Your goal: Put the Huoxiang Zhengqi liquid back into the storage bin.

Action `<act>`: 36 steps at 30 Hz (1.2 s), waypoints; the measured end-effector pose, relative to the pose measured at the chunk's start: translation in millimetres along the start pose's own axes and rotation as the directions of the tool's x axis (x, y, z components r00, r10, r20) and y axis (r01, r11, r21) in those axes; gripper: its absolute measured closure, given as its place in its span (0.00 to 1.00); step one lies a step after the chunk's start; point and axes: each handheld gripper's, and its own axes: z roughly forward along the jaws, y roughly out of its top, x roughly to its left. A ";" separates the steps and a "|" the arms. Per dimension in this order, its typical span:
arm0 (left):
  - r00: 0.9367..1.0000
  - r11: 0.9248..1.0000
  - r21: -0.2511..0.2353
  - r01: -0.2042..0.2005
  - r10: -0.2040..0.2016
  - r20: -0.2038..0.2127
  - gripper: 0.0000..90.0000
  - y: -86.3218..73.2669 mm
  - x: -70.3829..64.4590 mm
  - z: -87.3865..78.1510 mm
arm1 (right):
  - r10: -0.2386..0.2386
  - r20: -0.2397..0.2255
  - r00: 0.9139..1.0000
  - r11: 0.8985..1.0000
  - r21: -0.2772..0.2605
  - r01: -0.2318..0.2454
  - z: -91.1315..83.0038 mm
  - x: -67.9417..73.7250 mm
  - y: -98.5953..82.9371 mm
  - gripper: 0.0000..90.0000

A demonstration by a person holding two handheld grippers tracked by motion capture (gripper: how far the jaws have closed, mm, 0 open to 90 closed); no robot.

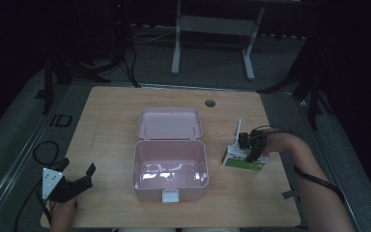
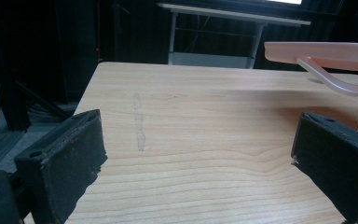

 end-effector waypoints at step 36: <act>1.000 1.000 0.004 0.001 -0.001 -0.009 0.03 0.2 -0.4 0.6 | -0.021 -0.041 0.999 0.999 -0.027 0.019 -65.2 27.0 2.1 0.69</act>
